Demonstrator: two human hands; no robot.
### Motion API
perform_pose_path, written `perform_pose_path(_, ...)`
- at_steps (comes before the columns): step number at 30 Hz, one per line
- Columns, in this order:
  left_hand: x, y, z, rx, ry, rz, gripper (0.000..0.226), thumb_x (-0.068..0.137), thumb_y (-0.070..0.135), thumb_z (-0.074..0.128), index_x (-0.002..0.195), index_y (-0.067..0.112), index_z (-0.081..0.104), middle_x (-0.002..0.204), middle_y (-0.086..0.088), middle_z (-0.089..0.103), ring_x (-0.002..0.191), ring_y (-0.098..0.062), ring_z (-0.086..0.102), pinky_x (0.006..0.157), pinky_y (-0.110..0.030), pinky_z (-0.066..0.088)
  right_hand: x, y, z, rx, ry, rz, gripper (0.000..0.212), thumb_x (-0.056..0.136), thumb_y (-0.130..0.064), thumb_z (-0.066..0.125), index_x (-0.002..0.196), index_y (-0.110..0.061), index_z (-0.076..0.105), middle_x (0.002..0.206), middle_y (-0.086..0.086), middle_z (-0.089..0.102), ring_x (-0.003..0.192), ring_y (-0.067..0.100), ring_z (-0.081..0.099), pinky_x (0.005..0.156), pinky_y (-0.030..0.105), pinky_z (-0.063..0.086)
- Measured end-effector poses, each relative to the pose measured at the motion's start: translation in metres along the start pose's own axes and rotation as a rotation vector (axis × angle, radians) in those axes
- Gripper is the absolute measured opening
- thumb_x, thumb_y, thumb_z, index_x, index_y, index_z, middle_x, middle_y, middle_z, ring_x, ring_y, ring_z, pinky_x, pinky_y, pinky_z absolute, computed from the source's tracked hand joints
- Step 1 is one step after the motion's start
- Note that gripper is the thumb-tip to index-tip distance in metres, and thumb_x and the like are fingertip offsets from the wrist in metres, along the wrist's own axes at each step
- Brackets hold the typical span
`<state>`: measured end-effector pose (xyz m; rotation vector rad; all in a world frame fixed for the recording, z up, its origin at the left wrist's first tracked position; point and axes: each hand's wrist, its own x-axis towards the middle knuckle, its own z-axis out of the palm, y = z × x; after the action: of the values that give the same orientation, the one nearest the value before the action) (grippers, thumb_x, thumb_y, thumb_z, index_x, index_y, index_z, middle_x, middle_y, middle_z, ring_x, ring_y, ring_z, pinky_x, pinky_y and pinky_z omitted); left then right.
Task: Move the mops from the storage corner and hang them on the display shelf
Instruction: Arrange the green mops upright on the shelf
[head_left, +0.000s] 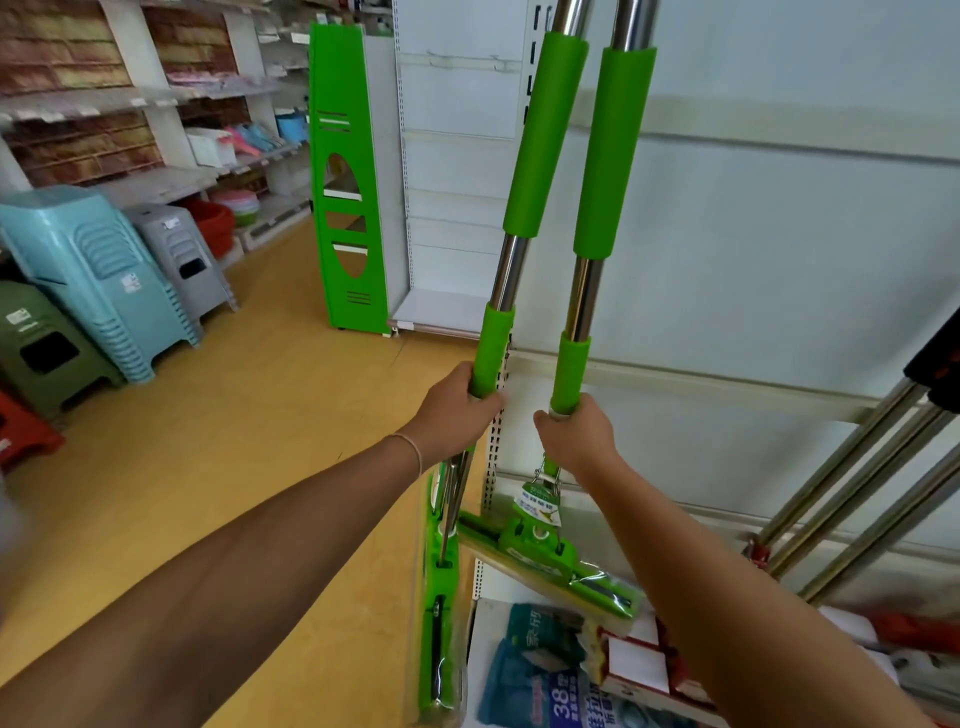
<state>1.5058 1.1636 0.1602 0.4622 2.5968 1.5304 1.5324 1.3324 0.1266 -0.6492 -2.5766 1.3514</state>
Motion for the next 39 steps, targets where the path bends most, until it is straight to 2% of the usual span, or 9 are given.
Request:
perform_pose_path(3, 0.006, 0.025, -0.001, -0.015, 0.084, 0.088, 0.018, 0.095, 0.035, 0.059, 0.094, 0.022, 0.048, 0.074, 0.005, 0.047, 0.066, -0.011, 0.047, 0.058, -0.026, 0.035, -0.005, -0.023, -0.013, 0.052, 0.060, -0.061, 0.024, 0.092, -0.034, 0.061, 0.099, -0.013, 0.052, 0.080, 0.003, 0.058, 0.068, 0.020, 0.058, 0.057, 0.031, 0.047)
perform_pose_path(9, 0.014, 0.071, -0.011, -0.003, 0.190, 0.193, 0.022, 0.097, 0.032, 0.057, 0.103, 0.014, 0.045, 0.076, 0.004, 0.051, 0.066, -0.008, 0.050, 0.052, -0.017, 0.037, -0.012, -0.061, -0.040, 0.131, 0.127, -0.202, 0.020, 0.093, -0.036, 0.061, 0.094, -0.019, 0.050, 0.079, -0.003, 0.057, 0.074, 0.020, 0.059, 0.063, 0.030, 0.045)
perform_pose_path(12, 0.017, 0.091, -0.016, 0.014, 0.207, 0.243, 0.021, 0.096, 0.033, 0.056, 0.096, 0.015, 0.044, 0.074, 0.003, 0.049, 0.064, -0.009, 0.048, 0.054, -0.023, 0.035, -0.015, -0.078, -0.052, 0.156, 0.152, -0.253, 0.024, 0.095, -0.037, 0.058, 0.083, -0.021, 0.045, 0.078, -0.002, 0.054, 0.069, 0.016, 0.055, 0.059, 0.030, 0.041)
perform_pose_path(16, 0.023, 0.117, -0.025, 0.006, 0.239, 0.291, 0.020, 0.096, 0.033, 0.056, 0.096, 0.016, 0.046, 0.074, 0.005, 0.049, 0.065, -0.006, 0.048, 0.056, -0.022, 0.034, -0.020, -0.101, -0.069, 0.205, 0.189, -0.317, 0.025, 0.098, -0.037, 0.053, 0.085, -0.016, 0.048, 0.077, -0.001, 0.054, 0.070, 0.016, 0.054, 0.061, 0.030, 0.041)
perform_pose_path(19, 0.027, 0.137, -0.034, -0.031, 0.242, 0.325, 0.017, 0.097, 0.032, 0.055, 0.103, 0.018, 0.047, 0.074, 0.006, 0.052, 0.065, -0.006, 0.051, 0.055, -0.022, 0.035, -0.019, -0.119, -0.082, 0.279, 0.220, -0.360, 0.025, 0.097, -0.035, 0.054, 0.082, -0.017, 0.046, 0.073, -0.003, 0.052, 0.065, 0.013, 0.052, 0.058, 0.029, 0.038)
perform_pose_path(23, 0.031, 0.162, -0.044, -0.053, 0.247, 0.382, 0.020, 0.100, 0.033, 0.051, 0.112, 0.017, 0.048, 0.077, 0.003, 0.054, 0.066, -0.007, 0.052, 0.049, -0.013, 0.036, -0.017, -0.128, -0.089, 0.309, 0.221, -0.392, 0.025, 0.094, -0.033, 0.057, 0.077, -0.020, 0.043, 0.067, -0.003, 0.050, 0.059, 0.015, 0.050, 0.059, 0.028, 0.038)
perform_pose_path(28, 0.038, 0.183, -0.052, -0.063, 0.230, 0.397, 0.022, 0.102, 0.038, 0.047, 0.109, 0.017, 0.048, 0.079, 0.001, 0.055, 0.068, -0.009, 0.053, 0.055, -0.023, 0.037, -0.019, -0.129, -0.098, 0.311, 0.206, -0.405, 0.015, 0.091, -0.025, 0.062, 0.097, -0.014, 0.052, 0.082, 0.007, 0.061, 0.064, 0.016, 0.057, 0.060, 0.030, 0.046)
perform_pose_path(32, 0.039, 0.187, -0.053, -0.069, 0.229, 0.395, 0.025, 0.102, 0.040, 0.045, 0.109, 0.017, 0.048, 0.079, 0.000, 0.056, 0.067, -0.011, 0.054, 0.056, -0.025, 0.040, -0.019, -0.131, -0.101, 0.295, 0.202, -0.416, 0.014, 0.087, -0.022, 0.062, 0.093, -0.017, 0.050, 0.083, 0.013, 0.062, 0.063, 0.018, 0.056, 0.059, 0.034, 0.049)
perform_pose_path(39, 0.037, 0.183, -0.051, -0.071, 0.232, 0.393, 0.021, 0.102, 0.038, 0.045, 0.111, 0.019, 0.045, 0.080, 0.001, 0.055, 0.067, -0.008, 0.053, 0.054, -0.020, 0.037, -0.023, -0.133, -0.099, 0.332, 0.191, -0.420, 0.018, 0.087, -0.029, 0.062, 0.095, -0.018, 0.051, 0.093, 0.014, 0.067, 0.081, 0.032, 0.066, 0.075, 0.048, 0.058)
